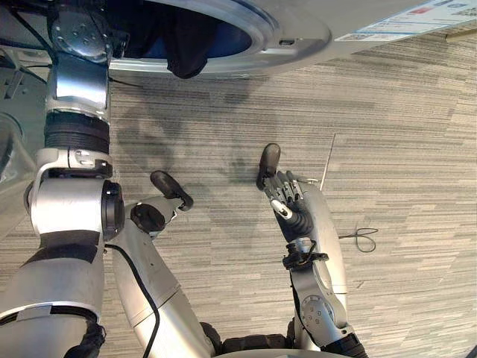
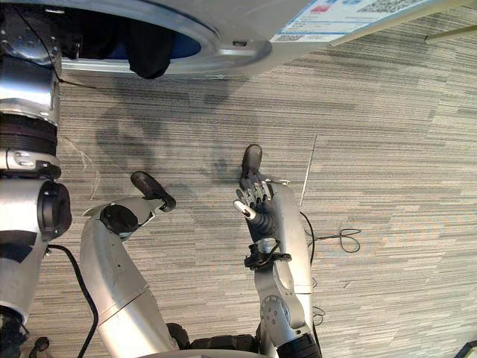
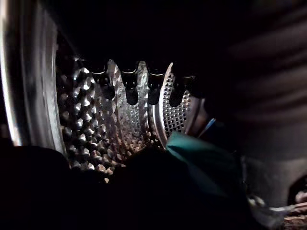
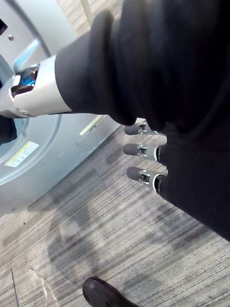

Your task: Pick up the laundry basket with both hands and put the clothes into the washing machine.

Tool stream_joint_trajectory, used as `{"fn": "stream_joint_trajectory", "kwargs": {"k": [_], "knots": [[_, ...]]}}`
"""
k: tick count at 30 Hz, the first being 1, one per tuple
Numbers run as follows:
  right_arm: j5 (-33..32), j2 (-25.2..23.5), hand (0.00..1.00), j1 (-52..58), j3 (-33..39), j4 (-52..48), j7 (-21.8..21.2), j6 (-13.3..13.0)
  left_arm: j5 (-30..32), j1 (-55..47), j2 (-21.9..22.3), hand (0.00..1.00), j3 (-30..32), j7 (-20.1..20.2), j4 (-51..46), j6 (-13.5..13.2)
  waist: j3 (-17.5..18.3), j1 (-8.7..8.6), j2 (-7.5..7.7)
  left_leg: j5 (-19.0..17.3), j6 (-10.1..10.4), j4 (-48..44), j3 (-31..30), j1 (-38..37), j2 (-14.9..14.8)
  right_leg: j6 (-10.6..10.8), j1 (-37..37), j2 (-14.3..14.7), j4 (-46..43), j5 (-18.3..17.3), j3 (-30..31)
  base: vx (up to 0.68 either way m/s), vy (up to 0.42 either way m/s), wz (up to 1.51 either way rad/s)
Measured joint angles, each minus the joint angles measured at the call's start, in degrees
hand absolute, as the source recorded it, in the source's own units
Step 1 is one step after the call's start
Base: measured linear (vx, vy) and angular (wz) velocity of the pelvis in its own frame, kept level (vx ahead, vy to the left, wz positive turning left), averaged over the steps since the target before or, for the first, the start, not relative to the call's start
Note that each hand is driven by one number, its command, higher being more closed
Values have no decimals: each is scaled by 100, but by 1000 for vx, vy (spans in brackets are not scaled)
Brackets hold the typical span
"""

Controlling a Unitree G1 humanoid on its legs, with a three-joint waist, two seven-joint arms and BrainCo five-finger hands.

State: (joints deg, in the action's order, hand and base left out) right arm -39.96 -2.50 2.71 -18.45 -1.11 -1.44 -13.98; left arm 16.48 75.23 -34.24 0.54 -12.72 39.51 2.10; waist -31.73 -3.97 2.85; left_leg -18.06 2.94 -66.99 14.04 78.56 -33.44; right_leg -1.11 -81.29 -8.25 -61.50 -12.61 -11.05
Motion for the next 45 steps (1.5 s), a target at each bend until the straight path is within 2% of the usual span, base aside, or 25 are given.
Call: {"fn": "stream_joint_trajectory", "kwargs": {"k": [2,5,7,9,11,13,14,16,18,22,23,26,29,30,32,33,35,37,39,40,41,42,43,44,45], "knots": [[2,0,0,1,2,16,1,-74,109,-131,7,0,6,-169,-443,9,0,4,0,22,6,24,-1,-12,39,-1,0,-31,-11,-1,6,-39,-24,8],[4,-3,0,-1,18,25,11,-194,237,-674,28,0,96,-800,-1658,5,1,14,-2,80,-5,89,19,-53,76,-1,17,-92,-16,-1,2,-34,-23,9],[11,-8,0,-2,44,16,56,-229,211,-1744,51,0,464,-1143,-3065,-44,2,46,-7,96,17,106,9,-122,74,-3,70,-86,-23,-3,-6,-38,-46,-1],[30,-16,0,-2,105,23,115,-243,204,-2499,211,0,679,-1226,-3731,-144,13,79,-29,106,35,130,6,-204,77,2,141,-84,-20,-10,-10,-32,-40,2],[144,-44,0,-2,308,47,172,-240,200,-3558,768,0,823,-1241,-4506,-261,21,184,-43,127,71,217,5,-326,151,11,231,-99,3,-39,7,-41,-50,12],[280,-80,0,-16,535,66,228,-223,203,-4781,1519,0,821,-1198,-5261,-341,23,337,-48,152,83,251,-11,-385,173,10,299,-100,12,-66,1,-39,-49,10],[320,-86,0,-19,583,72,255,-213,200,-5059,1695,0,781,-1174,-5410,-371,24,365,-48,153,83,255,-9,-404,185,0,314,-107,8,-73,8,-37,-42,9],[501,-96,0,-24,717,132,288,-181,199,-6049,2232,0,364,-1027,-5832,-546,59,479,-111,155,87,295,-9,-496,271,-19,394,-186,-11,-102,9,-34,-37,16],[640,-94,0,-84,766,268,320,-158,153,-6564,2459,0,50,-831,-6017,-716,78,508,-144,154,89,301,-23,-590,323,-6,489,-210,-34,-129,28,-24,-29,15],[688,-21,0,-188,850,756,406,-66,-196,-7438,2981,0,-508,-363,-5970,-950,368,568,-385,138,90,310,-61,-841,452,16,758,-339,-109,-239,25,-9,-31,16],[703,39,0,-302,886,1094,432,-17,-234,-7570,3096,0,-587,-240,-5765,-1007,414,630,-459,123,102,325,-52,-1112,487,24,1002,-380,-146,-308,27,2,-36,11],[757,130,0,-431,974,1593,507,90,-279,-7654,3185,0,-649,-98,-5142,-1032,482,657,-538,132,122,524,-28,-1736,631,45,1579,-474,-110,-407,16,-14,-87,22],[861,234,0,-473,1220,2219,579,196,-657,-7759,3325,0,-526,61,-3951,-981,484,666,-537,212,254,1228,20,-3026,901,93,2916,-549,407,-444,-163,3,-76,35],[938,341,0,-267,1366,2548,696,233,-1031,-7914,3458,0,-321,144,-3345,-939,671,637,-527,468,284,1986,-2,-3847,1197,157,3838,-635,965,-393,-403,56,-63,63],[1140,410,0,-20,1398,2692,742,307,-1268,-8081,3480,0,-117,153,-3082,-921,937,634,-483,611,330,2524,-3,-4320,1362,178,4339,-700,1337,-351,-560,154,-57,63],[1515,550,0,254,1414,2984,729,378,-1511,-8320,3430,0,211,148,-2812,-922,1246,663,-455,758,322,3071,18,-4970,1432,88,5113,-739,1985,-139,-838,229,-37,48],[1750,630,0,419,1447,3171,724,419,-1608,-8481,3354,0,327,149,-2672,-922,1483,645,-443,754,317,2851,-91,-5195,1388,66,5482,-739,2295,-31,-972,211,2,31],[2190,738,0,689,1720,3554,728,515,-1615,-8705,3348,0,492,153,-2306,-915,1825,623,-497,740,385,2502,-465,-5918,1183,225,6083,-772,2736,172,-1090,165,100,16],[2506,797,0,829,1974,3855,747,576,-1625,-8809,3397,0,456,199,-2173,-902,2062,613,-525,787,475,2805,-737,-6435,1144,412,6258,-831,2913,304,-1097,71,245,19],[3049,792,0,867,2207,4130,801,674,-1645,-8759,3454,0,449,286,-2074,-887,2251,538,-607,580,1064,3453,-952,-6736,1387,589,6321,-1013,3014,433,-1167,-9,373,67],[3855,680,0,804,2483,4372,849,880,-1664,-8730,3444,0,438,372,-2069,-884,2421,435,-460,502,1099,3974,-920,-6858,1668,720,6323,-1237,3291,665,-1265,-39,383,72],[4205,635,0,748,2576,4504,868,945,-1693,-8711,3434,0,390,406,-2059,-888,2461,440,-412,482,1061,4218,-922,-6902,1789,726,6353,-1291,3508,838,-1294,-91,368,54],[4641,620,0,690,2649,4584,861,987,-1701,-8642,3416,0,355,469,-1979,-886,2466,491,-399,406,922,4396,-907,-6927,1886,719,6472,-1304,3849,1111,-1368,-123,358,23],[4948,541,0,572,2817,4784,855,1050,-1705,-8614,3387,0,328,539,-1860,-875,2447,524,-318,357,828,4346,-900,-6916,2059,650,6648,-1387,4203,1402,-1416,-173,397,18],[4961,483,0,524,3012,4898,846,1114,-1712,-8659,3354,0,246,585,-1741,-857,2451,507,-328,270,664,4126,-873,-6888,2179,496,6819,-1398,4438,1631,-1440,-175,303,7]]}}
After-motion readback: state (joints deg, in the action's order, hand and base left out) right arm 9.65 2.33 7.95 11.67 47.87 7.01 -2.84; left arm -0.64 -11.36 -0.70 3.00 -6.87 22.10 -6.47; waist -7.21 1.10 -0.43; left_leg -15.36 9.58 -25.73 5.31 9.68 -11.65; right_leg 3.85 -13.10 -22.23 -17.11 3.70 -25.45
